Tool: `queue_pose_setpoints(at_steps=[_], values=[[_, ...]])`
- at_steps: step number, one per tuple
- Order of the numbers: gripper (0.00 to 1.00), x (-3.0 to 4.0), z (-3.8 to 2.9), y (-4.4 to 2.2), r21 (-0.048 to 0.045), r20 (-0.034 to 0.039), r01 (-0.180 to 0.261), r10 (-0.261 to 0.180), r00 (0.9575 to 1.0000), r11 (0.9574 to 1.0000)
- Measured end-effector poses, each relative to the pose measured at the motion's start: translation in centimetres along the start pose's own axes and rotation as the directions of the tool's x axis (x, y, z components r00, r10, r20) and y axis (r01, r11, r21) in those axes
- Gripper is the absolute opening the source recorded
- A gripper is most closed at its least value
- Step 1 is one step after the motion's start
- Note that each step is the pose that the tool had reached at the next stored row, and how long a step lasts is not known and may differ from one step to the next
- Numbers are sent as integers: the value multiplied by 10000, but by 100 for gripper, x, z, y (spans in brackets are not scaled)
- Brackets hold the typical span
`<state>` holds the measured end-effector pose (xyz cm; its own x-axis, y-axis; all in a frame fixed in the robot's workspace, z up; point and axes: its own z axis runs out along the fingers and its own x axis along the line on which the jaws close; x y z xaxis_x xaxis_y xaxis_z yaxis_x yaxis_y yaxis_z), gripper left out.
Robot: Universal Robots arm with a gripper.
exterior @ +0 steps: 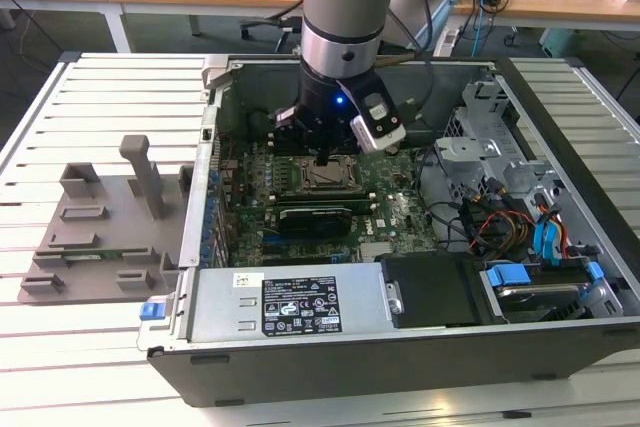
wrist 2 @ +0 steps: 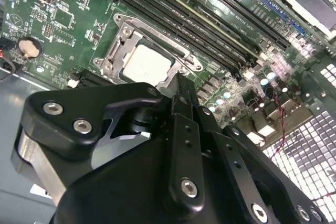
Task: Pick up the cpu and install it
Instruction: 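Install the second cpu locking lever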
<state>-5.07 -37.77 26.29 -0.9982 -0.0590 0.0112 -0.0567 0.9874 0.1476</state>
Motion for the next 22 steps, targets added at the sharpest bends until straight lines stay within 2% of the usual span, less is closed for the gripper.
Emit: queue_pose_setpoints(at_steps=[12, 16, 22], values=[[11, 0, 106, -38, 0, 0, 0, 0, 10000, 10000], [11, -1, 171, -49, 1, 0, 0, 0, 10000, 10000], [11, -1, 229, -57, 1, 0, 1, -1, 10000, 10000]])
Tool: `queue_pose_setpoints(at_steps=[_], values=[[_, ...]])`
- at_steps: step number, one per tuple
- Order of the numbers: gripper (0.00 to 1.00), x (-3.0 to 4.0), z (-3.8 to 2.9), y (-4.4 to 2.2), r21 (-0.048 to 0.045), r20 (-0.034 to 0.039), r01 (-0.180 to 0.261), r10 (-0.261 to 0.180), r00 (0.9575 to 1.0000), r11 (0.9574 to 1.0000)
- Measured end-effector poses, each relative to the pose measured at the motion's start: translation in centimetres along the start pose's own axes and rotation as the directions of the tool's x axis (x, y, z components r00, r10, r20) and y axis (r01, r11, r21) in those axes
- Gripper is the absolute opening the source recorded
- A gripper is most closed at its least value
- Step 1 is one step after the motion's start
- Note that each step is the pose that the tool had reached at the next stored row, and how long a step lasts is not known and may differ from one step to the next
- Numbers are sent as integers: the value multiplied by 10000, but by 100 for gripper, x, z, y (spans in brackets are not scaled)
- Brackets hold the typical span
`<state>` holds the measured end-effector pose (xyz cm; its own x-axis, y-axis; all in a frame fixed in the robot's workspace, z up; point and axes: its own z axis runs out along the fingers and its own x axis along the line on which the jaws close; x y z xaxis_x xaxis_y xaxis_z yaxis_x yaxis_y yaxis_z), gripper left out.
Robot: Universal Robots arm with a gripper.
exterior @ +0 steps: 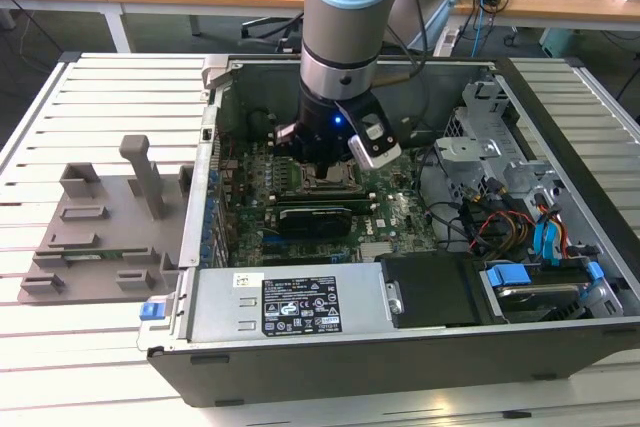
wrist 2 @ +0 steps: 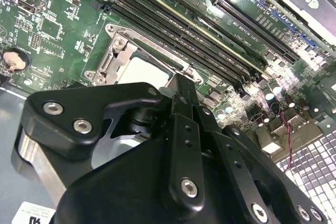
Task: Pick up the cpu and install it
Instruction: 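Install the second cpu locking lever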
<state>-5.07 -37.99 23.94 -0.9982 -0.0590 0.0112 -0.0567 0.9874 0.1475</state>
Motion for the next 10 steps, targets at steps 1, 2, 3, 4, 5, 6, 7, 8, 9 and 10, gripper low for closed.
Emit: queue_pose_setpoints(at_steps=[1, 2, 3, 4, 5, 6, 7, 8, 9, 10], values=[[11, 0, 9, -1, -1, 0, 0, 0, 10000, 10000], [11, 0, 18, -3, -1, 0, 0, 0, 10000, 10000], [11, 0, 27, -4, 0, 0, 2, -2, 10000, 10000], [11, 1, 32, -6, -1, 0, 1, -1, 10000, 10000], [11, 2, 31, -7, 0, 1, 1, -1, 10000, 10000], [11, 4, 31, -11, 0, 0, -1, 1, 10000, 10000], [11, 6, 31, -16, -1, 0, -3, 3, 10000, 10000], [11, 7, 29, -27, 0, 0, 0, 0, 10000, 10000], [11, 8, 27, -37, 1, 0, 0, 0, 10000, 10000], [11, 9, 26, -50, 1, 1, -1, 1, 10000, 10000]])
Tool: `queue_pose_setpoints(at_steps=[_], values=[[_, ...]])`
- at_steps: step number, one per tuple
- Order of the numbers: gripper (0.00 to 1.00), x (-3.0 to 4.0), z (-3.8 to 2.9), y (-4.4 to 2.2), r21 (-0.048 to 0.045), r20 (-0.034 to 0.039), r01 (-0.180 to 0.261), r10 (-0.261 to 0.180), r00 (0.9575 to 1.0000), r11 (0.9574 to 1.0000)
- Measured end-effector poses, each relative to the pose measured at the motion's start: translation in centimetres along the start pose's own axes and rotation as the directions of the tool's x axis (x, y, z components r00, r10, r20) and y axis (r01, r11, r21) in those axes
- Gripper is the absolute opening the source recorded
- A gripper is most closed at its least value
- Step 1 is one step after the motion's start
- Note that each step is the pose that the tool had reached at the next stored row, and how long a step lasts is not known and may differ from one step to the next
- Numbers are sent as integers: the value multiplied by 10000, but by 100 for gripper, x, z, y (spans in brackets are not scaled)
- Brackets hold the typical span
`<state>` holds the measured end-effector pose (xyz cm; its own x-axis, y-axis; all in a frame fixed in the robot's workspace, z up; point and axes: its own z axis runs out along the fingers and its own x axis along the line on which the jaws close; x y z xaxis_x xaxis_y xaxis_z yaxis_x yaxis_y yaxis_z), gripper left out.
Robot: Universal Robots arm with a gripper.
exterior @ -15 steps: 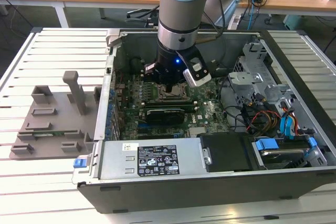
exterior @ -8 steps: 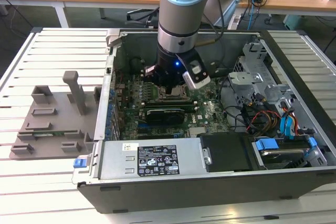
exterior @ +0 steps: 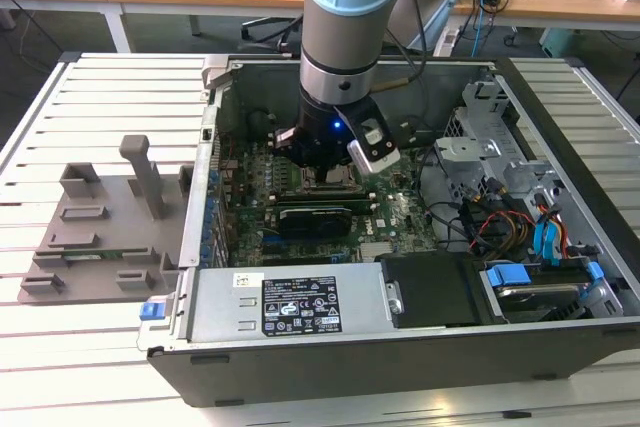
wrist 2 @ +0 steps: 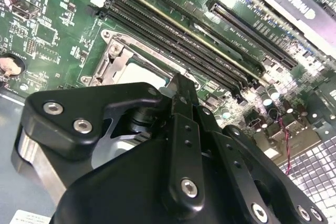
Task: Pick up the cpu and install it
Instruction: 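Install the second cpu locking lever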
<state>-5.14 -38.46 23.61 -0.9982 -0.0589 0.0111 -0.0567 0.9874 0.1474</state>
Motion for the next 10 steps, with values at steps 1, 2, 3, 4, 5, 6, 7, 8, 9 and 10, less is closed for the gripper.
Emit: queue_pose_setpoints(at_steps=[1, 2, 3, 4, 5, 6, 7, 8, 9, 10], values=[[11, 1, -3, -21, 0, 0, 1, -1, 10000, 10000], [11, 2, -4, -32, 0, 0, 0, 0, 10000, 10000], [11, 2, -1, -34, -2, 1, -1, 1, 10000, 10000], [11, 3, 4, -39, 0, 0, 0, 0, 10000, 10000], [11, 3, 12, -41, 1, -1, 1, -1, 10000, 10000], [11, 3, 18, -41, 2, -1, 2, -2, 10000, 10000], [11, 4, 22, -42, 1, 0, 2, -2, 10000, 10000], [11, 4, 25, -42, 1, -1, 1, -1, 10000, 10000], [11, 5, 30, -43, 1, -1, 0, 0, 10000, 10000], [11, 5, 33, -44, 1, -1, 1, -1, 10000, 10000]])
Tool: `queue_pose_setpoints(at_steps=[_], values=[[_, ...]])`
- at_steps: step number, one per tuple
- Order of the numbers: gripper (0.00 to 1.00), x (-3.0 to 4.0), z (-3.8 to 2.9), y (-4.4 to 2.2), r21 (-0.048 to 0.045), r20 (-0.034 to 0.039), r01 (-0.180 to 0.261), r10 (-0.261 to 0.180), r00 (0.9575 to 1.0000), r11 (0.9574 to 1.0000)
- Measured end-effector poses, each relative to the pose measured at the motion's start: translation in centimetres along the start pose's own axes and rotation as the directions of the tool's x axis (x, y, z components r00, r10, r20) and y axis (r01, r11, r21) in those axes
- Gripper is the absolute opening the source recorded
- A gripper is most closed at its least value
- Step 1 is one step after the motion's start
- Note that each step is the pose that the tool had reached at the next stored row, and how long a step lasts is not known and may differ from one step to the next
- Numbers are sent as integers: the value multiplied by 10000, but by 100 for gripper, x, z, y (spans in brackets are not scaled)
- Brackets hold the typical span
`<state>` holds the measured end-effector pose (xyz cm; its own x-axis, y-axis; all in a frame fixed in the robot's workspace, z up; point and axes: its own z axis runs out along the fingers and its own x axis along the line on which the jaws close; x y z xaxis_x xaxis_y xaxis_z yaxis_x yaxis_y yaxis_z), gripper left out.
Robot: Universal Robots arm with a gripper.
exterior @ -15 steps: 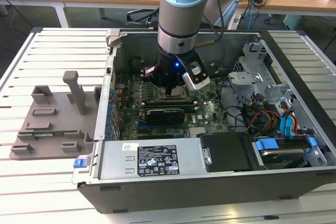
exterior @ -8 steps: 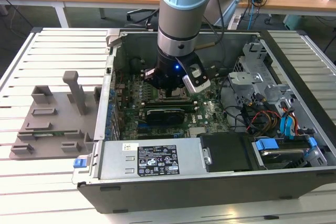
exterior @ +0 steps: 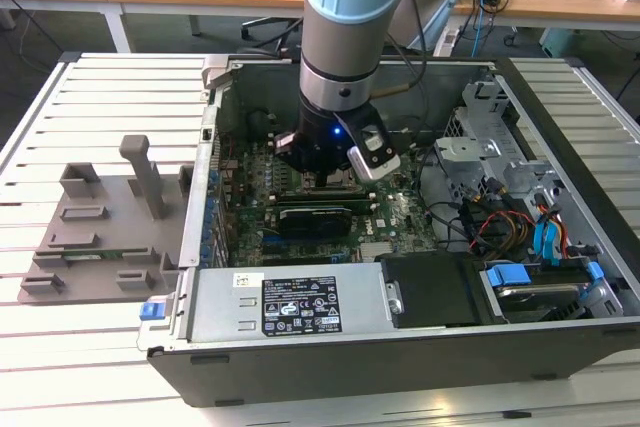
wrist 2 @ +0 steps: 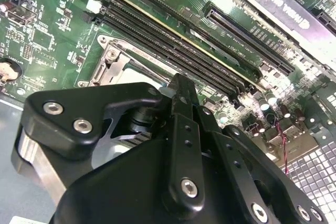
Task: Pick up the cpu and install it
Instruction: 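Install the second cpu locking lever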
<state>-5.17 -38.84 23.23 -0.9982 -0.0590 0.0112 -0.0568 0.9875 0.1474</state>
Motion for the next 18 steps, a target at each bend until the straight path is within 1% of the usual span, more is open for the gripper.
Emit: queue_pose_setpoints(at_steps=[4, 8, 9, 18], values=[[11, 4, 21, -3, -1, 1, 0, 0, 10000, 10000], [11, 15, 74, -10, -1, 0, 0, 0, 10000, 10000], [11, 19, 98, -13, -1, 0, -1, 1, 10000, 10000], [11, 47, 196, -26, -1, 1, 0, 0, 10000, 10000]])
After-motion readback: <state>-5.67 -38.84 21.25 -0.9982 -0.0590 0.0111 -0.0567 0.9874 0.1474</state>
